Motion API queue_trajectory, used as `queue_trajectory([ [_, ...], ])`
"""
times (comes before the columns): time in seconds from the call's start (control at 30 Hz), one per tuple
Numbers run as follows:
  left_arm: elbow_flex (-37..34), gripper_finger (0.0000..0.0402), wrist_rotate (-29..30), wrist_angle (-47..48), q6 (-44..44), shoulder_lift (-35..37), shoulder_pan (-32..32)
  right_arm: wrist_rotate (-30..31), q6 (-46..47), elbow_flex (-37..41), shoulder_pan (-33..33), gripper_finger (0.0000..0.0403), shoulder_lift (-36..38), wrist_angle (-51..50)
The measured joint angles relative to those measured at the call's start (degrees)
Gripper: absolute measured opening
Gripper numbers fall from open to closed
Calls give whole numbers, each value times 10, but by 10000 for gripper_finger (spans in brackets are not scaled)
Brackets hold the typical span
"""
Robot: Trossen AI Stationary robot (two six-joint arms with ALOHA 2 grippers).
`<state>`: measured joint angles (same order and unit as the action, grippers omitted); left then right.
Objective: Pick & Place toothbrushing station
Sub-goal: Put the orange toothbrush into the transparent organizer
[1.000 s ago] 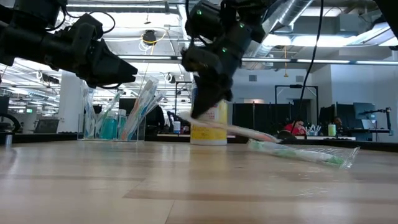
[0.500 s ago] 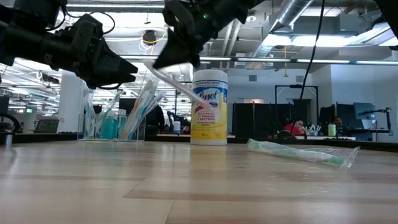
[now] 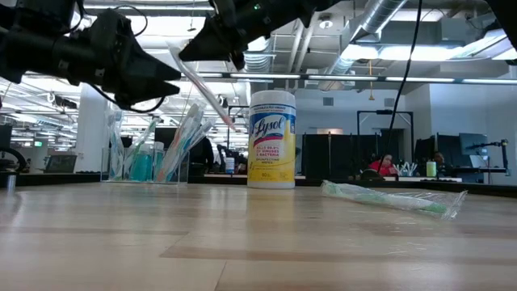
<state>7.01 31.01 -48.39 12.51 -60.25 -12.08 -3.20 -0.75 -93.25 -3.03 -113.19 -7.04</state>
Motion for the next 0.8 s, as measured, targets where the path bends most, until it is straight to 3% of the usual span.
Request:
queue_trajectory([
  [0.5,0,214,-56,-91,-17,0,0,-15,-27,0,0,0,0,73],
  [0.8,0,210,-59,-122,-31,0,2,-21,-27,0,1,0,0,85],
])
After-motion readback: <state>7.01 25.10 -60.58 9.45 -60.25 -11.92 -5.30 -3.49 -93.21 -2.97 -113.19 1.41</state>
